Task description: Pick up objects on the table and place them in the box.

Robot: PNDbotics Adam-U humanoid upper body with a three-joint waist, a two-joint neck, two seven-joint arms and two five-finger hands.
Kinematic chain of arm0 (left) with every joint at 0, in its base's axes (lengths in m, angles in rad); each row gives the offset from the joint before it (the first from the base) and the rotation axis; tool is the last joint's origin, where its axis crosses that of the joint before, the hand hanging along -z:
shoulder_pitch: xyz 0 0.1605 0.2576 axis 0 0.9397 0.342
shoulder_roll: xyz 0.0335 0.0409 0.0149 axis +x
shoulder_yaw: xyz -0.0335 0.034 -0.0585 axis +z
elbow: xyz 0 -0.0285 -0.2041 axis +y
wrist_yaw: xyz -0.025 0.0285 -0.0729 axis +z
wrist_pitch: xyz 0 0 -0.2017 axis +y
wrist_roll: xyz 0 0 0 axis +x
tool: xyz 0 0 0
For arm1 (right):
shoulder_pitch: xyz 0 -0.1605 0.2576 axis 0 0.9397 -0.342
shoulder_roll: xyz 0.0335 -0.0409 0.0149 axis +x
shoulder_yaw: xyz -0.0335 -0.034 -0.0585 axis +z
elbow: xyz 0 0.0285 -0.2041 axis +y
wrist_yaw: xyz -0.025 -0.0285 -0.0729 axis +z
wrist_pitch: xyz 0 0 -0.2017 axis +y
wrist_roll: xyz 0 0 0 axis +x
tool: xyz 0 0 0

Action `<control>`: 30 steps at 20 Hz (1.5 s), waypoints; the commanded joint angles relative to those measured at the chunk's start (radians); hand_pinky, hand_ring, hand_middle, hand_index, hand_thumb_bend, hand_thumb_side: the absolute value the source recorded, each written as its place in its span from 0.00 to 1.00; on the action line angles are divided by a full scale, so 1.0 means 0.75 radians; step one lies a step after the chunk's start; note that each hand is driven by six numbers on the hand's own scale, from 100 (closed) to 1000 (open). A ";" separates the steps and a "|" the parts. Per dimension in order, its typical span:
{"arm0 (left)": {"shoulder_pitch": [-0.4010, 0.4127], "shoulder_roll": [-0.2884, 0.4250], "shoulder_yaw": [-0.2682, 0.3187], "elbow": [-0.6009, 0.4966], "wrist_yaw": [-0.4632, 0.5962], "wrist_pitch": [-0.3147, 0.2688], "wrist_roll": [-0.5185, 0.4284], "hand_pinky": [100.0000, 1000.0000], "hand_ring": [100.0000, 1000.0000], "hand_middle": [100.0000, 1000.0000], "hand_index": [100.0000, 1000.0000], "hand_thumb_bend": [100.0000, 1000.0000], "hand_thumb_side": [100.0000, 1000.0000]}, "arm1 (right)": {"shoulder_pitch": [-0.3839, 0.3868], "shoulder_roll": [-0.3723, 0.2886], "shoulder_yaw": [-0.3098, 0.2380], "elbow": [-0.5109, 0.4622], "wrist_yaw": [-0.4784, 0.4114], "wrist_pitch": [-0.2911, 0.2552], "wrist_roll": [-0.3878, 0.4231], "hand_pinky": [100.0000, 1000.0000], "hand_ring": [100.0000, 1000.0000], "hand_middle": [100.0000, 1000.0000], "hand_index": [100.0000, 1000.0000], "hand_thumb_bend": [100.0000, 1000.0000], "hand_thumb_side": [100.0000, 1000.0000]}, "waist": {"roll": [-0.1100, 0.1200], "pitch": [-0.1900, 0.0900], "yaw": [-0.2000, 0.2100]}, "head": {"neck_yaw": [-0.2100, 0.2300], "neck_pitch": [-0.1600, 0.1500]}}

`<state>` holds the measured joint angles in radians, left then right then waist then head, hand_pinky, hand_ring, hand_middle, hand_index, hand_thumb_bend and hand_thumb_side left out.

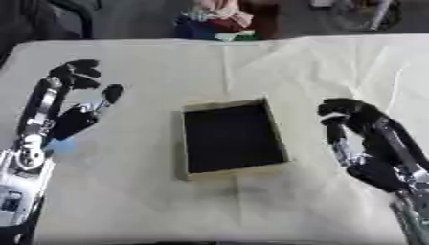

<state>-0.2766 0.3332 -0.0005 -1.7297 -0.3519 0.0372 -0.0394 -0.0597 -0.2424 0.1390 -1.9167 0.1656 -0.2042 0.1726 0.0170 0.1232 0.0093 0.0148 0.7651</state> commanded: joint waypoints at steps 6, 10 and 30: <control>-0.028 0.281 0.032 -0.013 -0.136 0.041 -0.095 0.80 0.69 0.70 0.86 0.53 0.62 | -0.001 -0.027 -0.012 -0.018 0.002 0.000 -0.007 0.69 0.81 0.63 0.80 0.00 0.40 | 0.017 -0.018 0.006 | -0.008 0.007; -0.037 0.419 -0.006 0.071 -0.213 0.021 -0.179 0.81 0.72 0.73 0.88 0.50 0.60 | 0.000 -0.032 -0.011 -0.015 0.005 -0.001 -0.007 0.69 0.81 0.63 0.80 0.00 0.40 | 0.025 -0.019 0.007 | -0.009 0.007; -0.191 0.621 -0.051 0.600 -0.360 -0.121 -0.639 0.83 0.75 0.77 0.91 0.41 0.41 | 0.004 -0.037 -0.004 -0.013 0.007 -0.003 0.003 0.69 0.81 0.63 0.80 0.00 0.40 | 0.029 -0.023 -0.012 | -0.013 0.007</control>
<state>-0.4001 0.7648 -0.0574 -1.2779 -0.6137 -0.0519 -0.4973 -0.0519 -0.2516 0.1365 -1.9159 0.1658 -0.2057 0.1723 0.0378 0.1177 -0.0001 0.0067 0.7651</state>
